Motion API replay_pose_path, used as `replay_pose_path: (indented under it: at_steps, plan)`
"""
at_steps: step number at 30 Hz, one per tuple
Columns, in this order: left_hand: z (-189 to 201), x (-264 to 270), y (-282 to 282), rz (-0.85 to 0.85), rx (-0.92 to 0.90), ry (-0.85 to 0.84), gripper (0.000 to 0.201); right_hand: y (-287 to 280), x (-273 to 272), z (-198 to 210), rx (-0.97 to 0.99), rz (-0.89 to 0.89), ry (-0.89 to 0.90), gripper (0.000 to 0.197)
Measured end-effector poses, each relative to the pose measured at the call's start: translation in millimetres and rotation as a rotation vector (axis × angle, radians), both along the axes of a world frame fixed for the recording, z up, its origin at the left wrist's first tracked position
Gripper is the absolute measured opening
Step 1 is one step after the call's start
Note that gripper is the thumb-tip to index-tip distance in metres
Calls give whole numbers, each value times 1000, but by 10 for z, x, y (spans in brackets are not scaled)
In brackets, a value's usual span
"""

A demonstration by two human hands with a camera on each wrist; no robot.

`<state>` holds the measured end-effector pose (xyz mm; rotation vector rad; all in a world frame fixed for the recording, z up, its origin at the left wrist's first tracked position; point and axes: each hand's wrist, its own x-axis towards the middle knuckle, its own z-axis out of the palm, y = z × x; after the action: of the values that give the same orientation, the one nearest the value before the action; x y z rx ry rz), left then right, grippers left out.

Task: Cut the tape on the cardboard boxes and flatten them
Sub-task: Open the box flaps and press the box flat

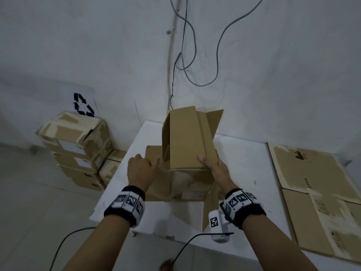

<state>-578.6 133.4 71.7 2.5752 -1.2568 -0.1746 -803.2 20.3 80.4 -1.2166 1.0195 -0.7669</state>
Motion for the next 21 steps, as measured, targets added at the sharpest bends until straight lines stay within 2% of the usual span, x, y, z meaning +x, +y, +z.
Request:
replay_pose_path:
  at_steps: [2, 4, 5, 7, 9, 13, 18, 19, 21]
  plan:
    - [69, -196, 90, -11, 111, -45, 73, -26, 41, -14, 4, 0, 19, 38]
    - [47, -352, 132, 21, 131, 171, 68, -57, 77, -25, 11, -7, 50, 51]
    - [61, -383, 128, 30, 85, 318, 68, -70, 93, -23, 13, -11, 55, 53]
    - [137, -331, 7, 17, -3, 569, 67, -65, 117, 7, -1, -5, 51, 42]
    - [324, -196, -236, -15, -21, 728, 66, -56, 118, 12, -5, 1, 41, 36]
    - [604, 110, -795, -30, -62, 831, 80, 5, 107, 37, -3, 4, 14, 35]
    - [701, 241, -1104, 30, -155, 1071, 73, 20, 66, 3, 5, -10, 38, 48]
    - [683, 264, -1155, 44, -197, 1080, 66, 20, 57, -2, 3, -17, 36, 50]
    - [656, 355, -1248, 82, -291, 988, 60, 15, 54, -6, 1, -17, 38, 51]
